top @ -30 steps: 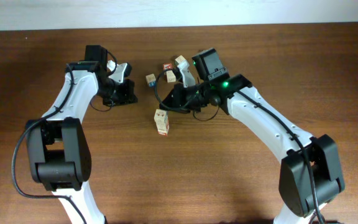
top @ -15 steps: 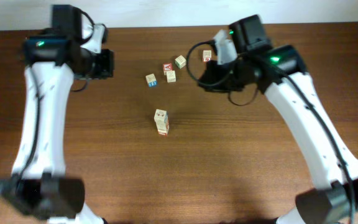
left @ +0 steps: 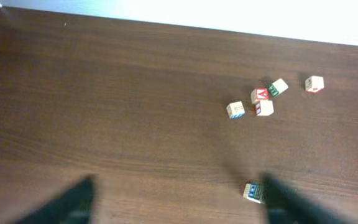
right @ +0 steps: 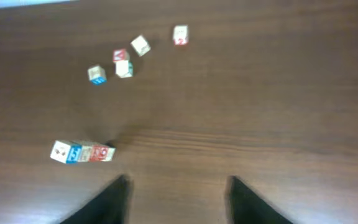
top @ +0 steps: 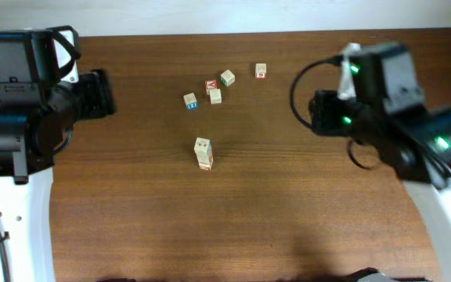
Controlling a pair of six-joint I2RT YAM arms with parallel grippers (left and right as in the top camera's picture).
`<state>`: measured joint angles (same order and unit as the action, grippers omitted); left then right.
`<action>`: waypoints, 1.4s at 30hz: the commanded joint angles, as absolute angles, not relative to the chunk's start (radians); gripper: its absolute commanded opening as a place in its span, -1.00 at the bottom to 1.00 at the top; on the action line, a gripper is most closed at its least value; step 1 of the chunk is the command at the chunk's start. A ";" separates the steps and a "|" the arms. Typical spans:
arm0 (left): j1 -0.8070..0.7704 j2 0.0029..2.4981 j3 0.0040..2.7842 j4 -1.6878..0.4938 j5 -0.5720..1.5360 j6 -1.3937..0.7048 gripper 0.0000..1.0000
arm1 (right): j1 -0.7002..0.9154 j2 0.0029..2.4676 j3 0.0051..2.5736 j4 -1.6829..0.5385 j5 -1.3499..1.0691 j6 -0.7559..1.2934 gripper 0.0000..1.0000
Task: Rotate 5 blocks
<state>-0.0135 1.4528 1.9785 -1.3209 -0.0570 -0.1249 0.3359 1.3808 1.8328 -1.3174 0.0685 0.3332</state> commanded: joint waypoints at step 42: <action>-0.010 1.456 1.985 -1.327 -0.068 -0.134 0.98 | -0.035 0.471 0.761 -0.454 -0.039 0.000 0.97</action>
